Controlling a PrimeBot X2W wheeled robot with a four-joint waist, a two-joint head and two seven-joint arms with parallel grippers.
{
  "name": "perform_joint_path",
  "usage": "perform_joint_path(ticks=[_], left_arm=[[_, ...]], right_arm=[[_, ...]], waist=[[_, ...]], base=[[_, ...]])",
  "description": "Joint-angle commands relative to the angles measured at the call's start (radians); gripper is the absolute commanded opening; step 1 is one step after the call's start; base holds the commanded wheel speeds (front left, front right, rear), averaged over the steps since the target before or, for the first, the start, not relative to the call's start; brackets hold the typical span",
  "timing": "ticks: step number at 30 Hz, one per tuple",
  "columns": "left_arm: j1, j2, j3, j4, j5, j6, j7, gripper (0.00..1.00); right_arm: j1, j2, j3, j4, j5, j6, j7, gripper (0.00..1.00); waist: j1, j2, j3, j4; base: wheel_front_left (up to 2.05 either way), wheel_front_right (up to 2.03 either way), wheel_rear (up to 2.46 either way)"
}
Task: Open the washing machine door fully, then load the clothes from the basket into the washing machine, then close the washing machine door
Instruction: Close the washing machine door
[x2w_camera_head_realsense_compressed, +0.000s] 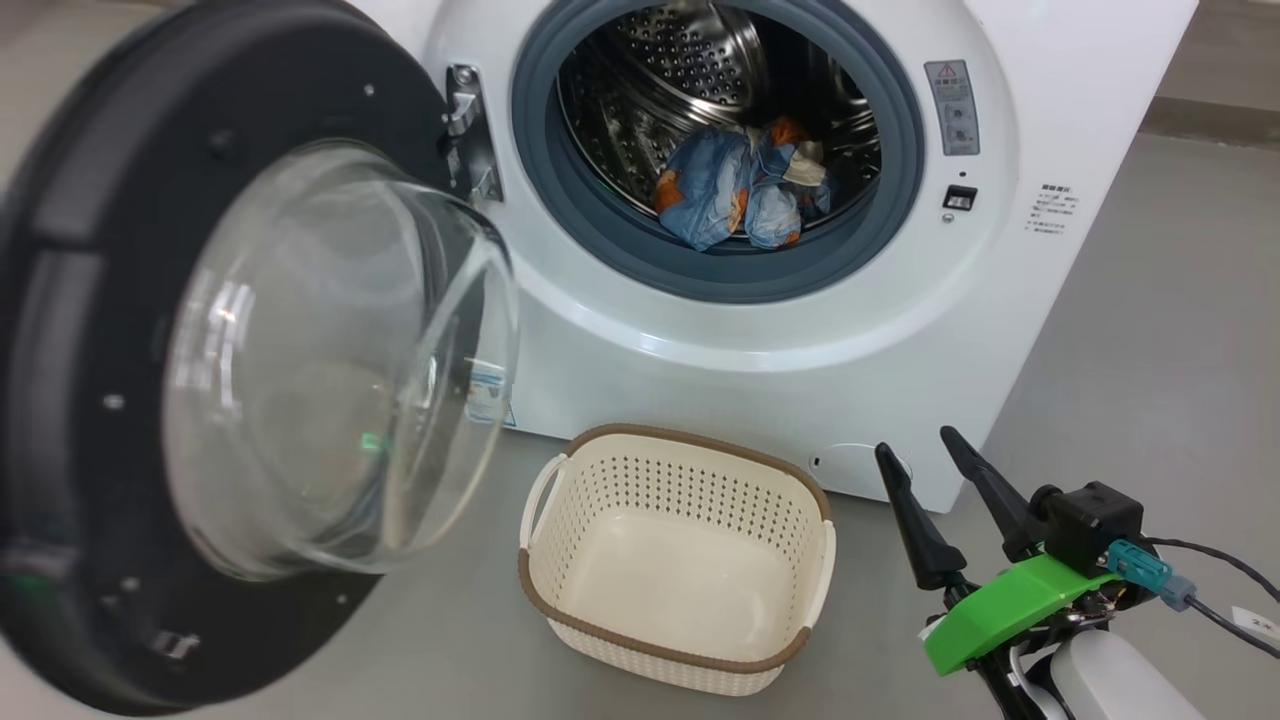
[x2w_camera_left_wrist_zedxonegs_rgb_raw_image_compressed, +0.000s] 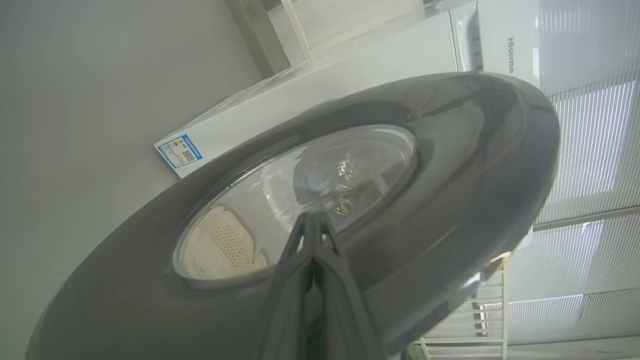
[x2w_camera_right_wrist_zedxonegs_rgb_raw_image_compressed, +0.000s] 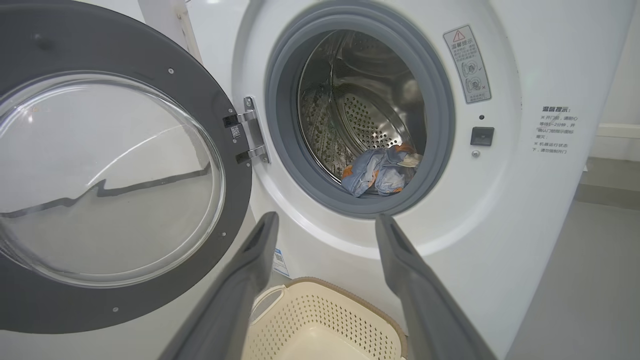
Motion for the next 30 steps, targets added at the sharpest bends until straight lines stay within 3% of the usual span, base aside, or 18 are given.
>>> perform_joint_path(ticks=[1, 10, 17, 30], left_arm=[[0.008, 0.025, 0.005, -0.065, -0.011, 0.01, 0.032, 0.0], [0.104, -0.073, -0.055, -0.365, -0.051, 0.092, 0.12, 0.0], [0.162, -0.144, -0.091, -0.56, -0.088, 0.158, 0.158, 0.0], [0.194, -0.198, -0.135, -0.672, -0.073, 0.186, 0.151, 0.0]], right_arm=[[0.003, 0.004, 0.009, -0.019, 0.011, 0.006, -0.008, 1.0], [0.004, 0.016, -0.001, -0.018, 0.014, 0.006, -0.008, 1.0], [-0.002, 0.025, -0.014, -0.022, 0.01, 0.006, -0.008, 1.0], [-0.005, 0.037, -0.04, -0.036, 0.0, 0.006, -0.008, 1.0]], waist=[[0.0, 0.0, -0.003, 0.002], [0.0, 0.0, -0.001, -0.017], [0.0, 0.0, 0.002, -0.082], [0.0, 0.0, 0.03, -0.261]], base=[[0.0, 0.0, 0.0], [0.0, 0.0, 0.0], [0.0, 0.0, 0.0], [0.0, 0.0, 0.0]])
